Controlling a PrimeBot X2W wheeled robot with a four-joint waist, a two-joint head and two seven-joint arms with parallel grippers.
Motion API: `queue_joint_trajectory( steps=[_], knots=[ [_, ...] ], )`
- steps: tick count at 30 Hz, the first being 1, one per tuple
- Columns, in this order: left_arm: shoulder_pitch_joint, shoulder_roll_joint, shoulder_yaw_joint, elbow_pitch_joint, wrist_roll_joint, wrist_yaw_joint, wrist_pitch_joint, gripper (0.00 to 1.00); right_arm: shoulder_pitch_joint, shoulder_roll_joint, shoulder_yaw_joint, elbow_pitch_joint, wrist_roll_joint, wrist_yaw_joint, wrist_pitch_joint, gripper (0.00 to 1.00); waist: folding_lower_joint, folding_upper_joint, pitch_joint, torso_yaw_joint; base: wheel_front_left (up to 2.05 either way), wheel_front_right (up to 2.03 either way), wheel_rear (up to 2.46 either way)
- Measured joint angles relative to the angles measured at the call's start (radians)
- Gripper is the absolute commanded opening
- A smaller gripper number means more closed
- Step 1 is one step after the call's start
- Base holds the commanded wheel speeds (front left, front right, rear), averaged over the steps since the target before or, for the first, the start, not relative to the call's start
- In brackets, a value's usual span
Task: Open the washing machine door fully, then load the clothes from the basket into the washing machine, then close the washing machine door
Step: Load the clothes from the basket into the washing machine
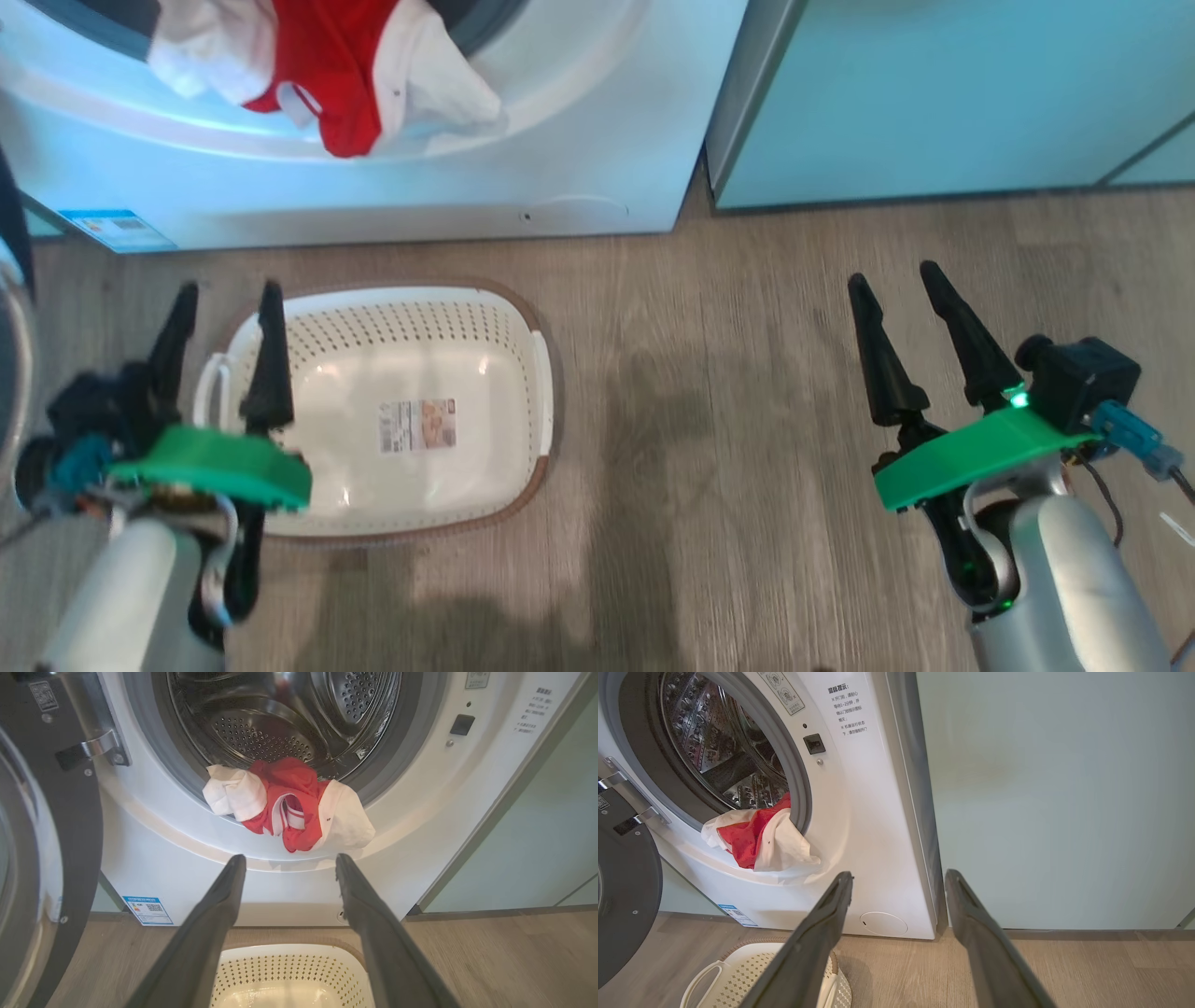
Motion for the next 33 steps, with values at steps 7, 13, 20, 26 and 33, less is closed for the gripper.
queue_joint_trajectory(
  steps=[7,13,20,26,33],
  knots=[
    [-0.203,0.003,0.001,0.108,-0.018,-0.049,0.06,1.0,-0.051,0.0,0.032,-0.012,0.021,0.0,-0.023,1.0,0.0001,0.0,0.099,-0.035,0.0,0.0,0.0],
    [-0.386,0.053,0.019,0.223,-0.04,-0.093,0.116,1.0,-0.107,0.0,0.087,0.005,0.057,0.0,-0.069,1.0,0.0003,0.0,0.193,-0.095,0.0,0.0,0.0],
    [-0.597,0.12,0.036,0.313,-0.044,-0.132,0.204,1.0,-0.154,0.0,0.155,0.061,0.119,0.0,-0.119,1.0,0.0003,0.0,0.268,-0.183,0.0,0.0,0.0],
    [-0.704,0.216,0.036,0.439,-0.045,-0.133,0.369,1.0,-0.202,-0.001,0.212,0.106,0.171,0.0,-0.142,1.0,0.0002,0.0,0.321,-0.249,0.0,0.0,0.0],
    [-0.804,0.28,0.028,0.493,-0.046,-0.131,0.595,1.0,-0.224,0.0,0.239,0.118,0.218,0.0,-0.146,1.0,0.0001,0.0,0.351,-0.283,0.0,0.0,0.0]
  ],
)
